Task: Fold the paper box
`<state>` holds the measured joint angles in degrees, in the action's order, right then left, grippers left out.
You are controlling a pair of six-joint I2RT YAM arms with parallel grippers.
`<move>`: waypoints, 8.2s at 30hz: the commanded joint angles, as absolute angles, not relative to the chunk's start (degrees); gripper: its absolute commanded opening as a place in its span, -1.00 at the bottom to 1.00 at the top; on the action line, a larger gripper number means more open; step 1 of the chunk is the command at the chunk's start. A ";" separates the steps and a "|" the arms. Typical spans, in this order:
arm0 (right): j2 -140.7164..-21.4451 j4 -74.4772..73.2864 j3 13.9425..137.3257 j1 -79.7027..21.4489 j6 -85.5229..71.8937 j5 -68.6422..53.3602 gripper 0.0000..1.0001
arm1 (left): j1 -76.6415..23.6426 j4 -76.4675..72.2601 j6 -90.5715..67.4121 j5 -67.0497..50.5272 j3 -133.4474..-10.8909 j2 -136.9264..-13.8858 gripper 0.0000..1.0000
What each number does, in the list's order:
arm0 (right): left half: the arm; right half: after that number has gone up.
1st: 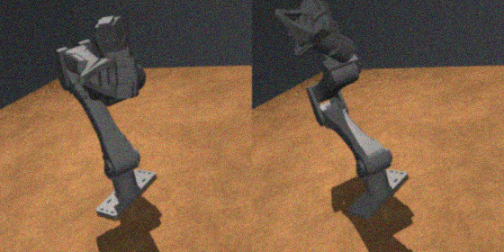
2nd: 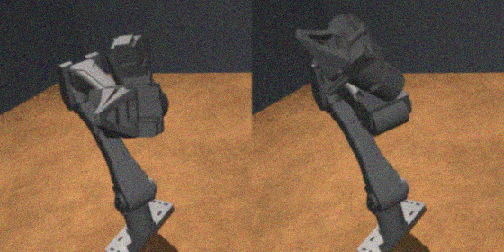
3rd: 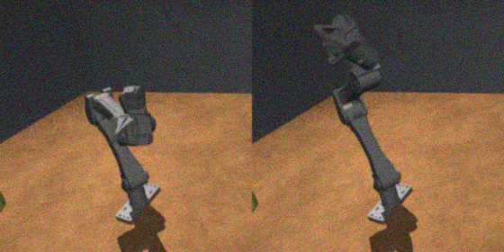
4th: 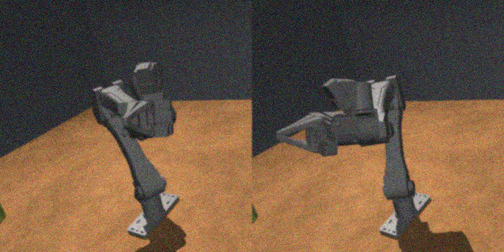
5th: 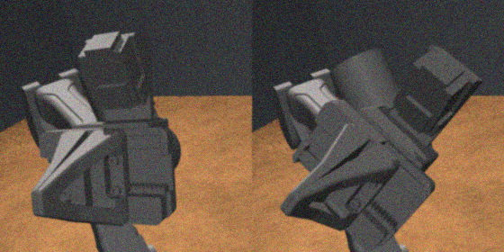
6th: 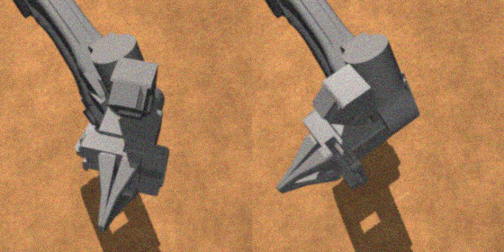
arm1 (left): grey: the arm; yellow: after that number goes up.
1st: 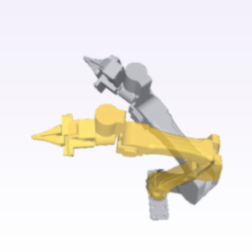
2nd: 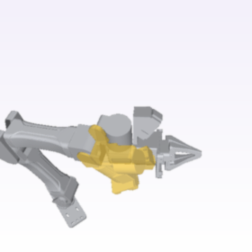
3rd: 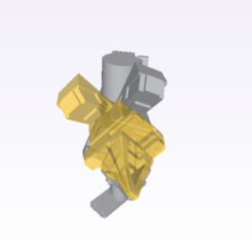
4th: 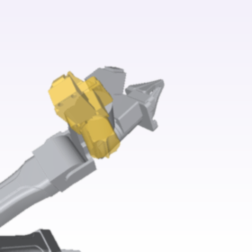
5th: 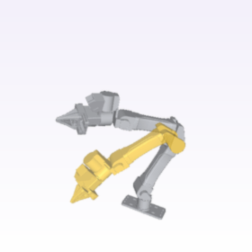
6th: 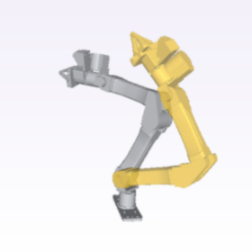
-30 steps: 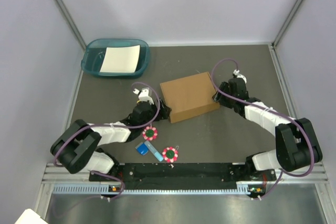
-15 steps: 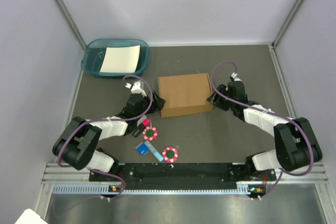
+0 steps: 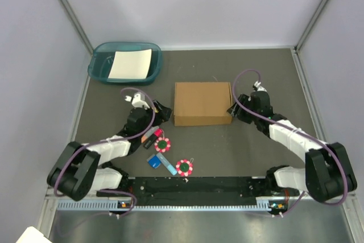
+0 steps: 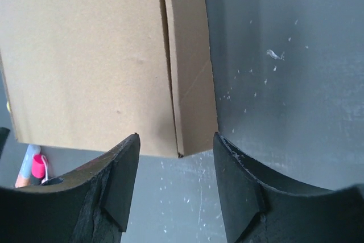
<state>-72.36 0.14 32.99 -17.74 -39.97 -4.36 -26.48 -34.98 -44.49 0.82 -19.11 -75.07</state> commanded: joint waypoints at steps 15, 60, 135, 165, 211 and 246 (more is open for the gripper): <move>-75.49 -1.77 34.11 -10.90 -40.25 -4.39 -1.00 | -23.47 -35.24 -48.43 1.50 -25.49 -81.46 -0.70; -54.15 -8.17 35.60 -18.19 -42.89 -10.90 -1.00 | -27.60 -32.44 -48.96 -13.80 -26.63 -67.77 -0.93; -55.54 7.56 32.53 -15.38 -47.82 -27.16 -1.00 | -18.98 -17.14 -51.76 -7.81 -35.85 -53.25 -0.20; -56.95 2.20 30.15 -14.50 -44.03 -24.26 -1.00 | -22.85 -30.96 -51.87 -41.66 -33.66 -79.10 -1.00; -53.18 -4.22 38.66 -14.50 -42.63 -22.94 -1.00 | -23.55 -26.72 -52.03 -30.41 -37.17 -62.58 -0.14; -37.36 -21.09 30.24 -16.87 -34.89 -11.25 -0.28 | -35.68 -19.33 -37.26 -18.28 -26.91 -57.40 -0.24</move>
<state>-40.60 -16.25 33.95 -14.96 -34.09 -8.51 -31.68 -17.82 -39.03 -17.47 -30.28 -59.96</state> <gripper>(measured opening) 0.392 0.450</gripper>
